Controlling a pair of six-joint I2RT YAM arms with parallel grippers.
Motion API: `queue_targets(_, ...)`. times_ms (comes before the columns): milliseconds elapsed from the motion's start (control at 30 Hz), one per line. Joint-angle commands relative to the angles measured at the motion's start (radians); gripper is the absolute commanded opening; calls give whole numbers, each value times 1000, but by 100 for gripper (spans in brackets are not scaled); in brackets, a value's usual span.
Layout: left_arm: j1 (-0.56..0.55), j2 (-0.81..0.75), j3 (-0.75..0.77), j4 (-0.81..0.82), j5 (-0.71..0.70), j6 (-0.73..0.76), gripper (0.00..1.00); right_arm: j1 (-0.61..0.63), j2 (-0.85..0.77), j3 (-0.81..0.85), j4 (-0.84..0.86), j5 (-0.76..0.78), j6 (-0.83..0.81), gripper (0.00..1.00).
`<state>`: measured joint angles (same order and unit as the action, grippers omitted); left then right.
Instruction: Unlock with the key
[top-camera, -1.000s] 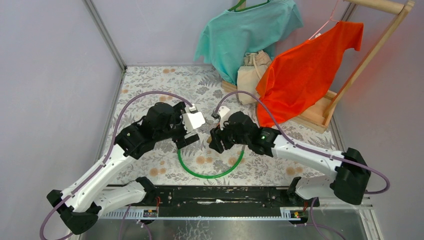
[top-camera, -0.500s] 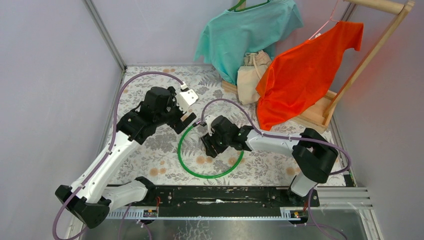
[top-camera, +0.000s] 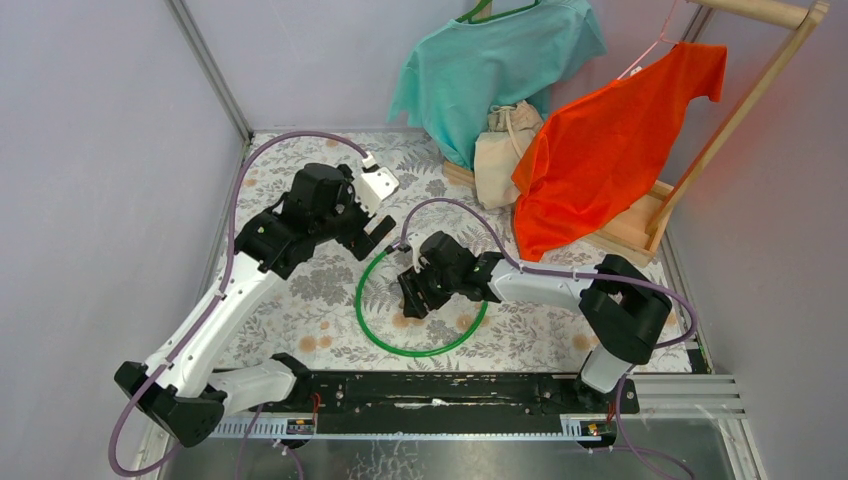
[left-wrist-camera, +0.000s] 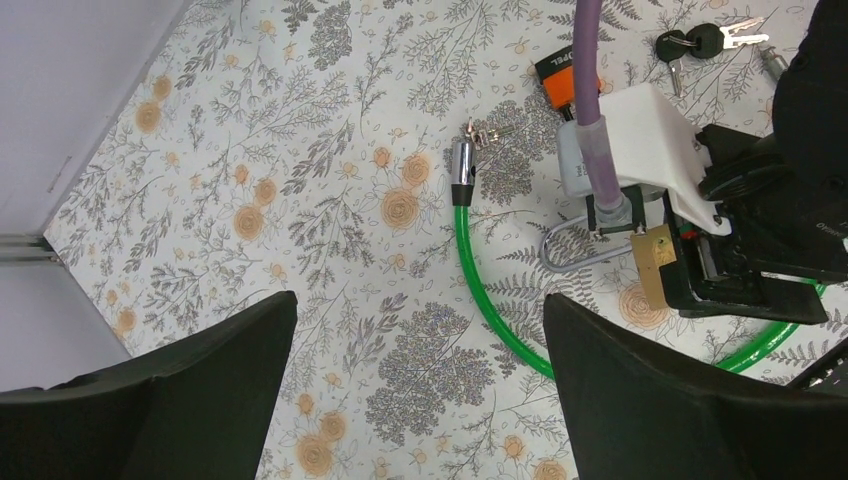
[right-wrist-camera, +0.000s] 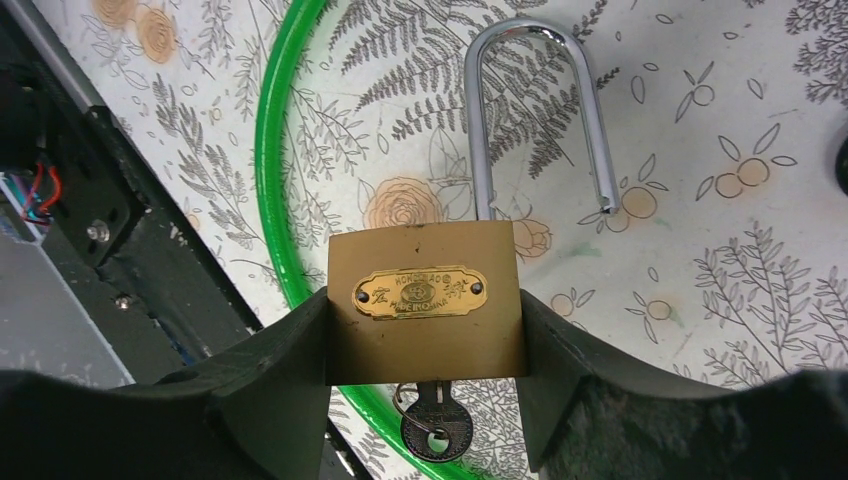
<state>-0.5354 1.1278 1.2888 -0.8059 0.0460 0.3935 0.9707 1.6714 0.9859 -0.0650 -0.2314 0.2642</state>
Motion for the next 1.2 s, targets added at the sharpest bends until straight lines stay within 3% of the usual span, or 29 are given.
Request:
queue_targets(0,6,26,56,-40,22,-38,100,9,-22,14,98,-55,53,58)
queue_targets(200,6,55,85,-61,6,-53,100,8,-61,13,66,-14,39,79)
queue_targets(300,6,60,91,-63,-5,-52,100,7,-82,10,44,4,26,83)
queue_targets(467,8,66,111,-65,-2,-61,100,5,-119,11,20,55,29,100)
queue_targets(700,37,72,130,-52,5,-67,100,-78,-207,103,-134,299,86,99)
queue_targets(900,91,104,139,-63,39,-73,100,-286,-157,111,-283,323,84,100)
queue_targets(1033,117,94,127,-50,67,-81,100,-314,-119,70,-285,388,85,89)
queue_targets(1167,124,89,96,-60,81,-58,100,-317,-78,65,-273,432,58,84)
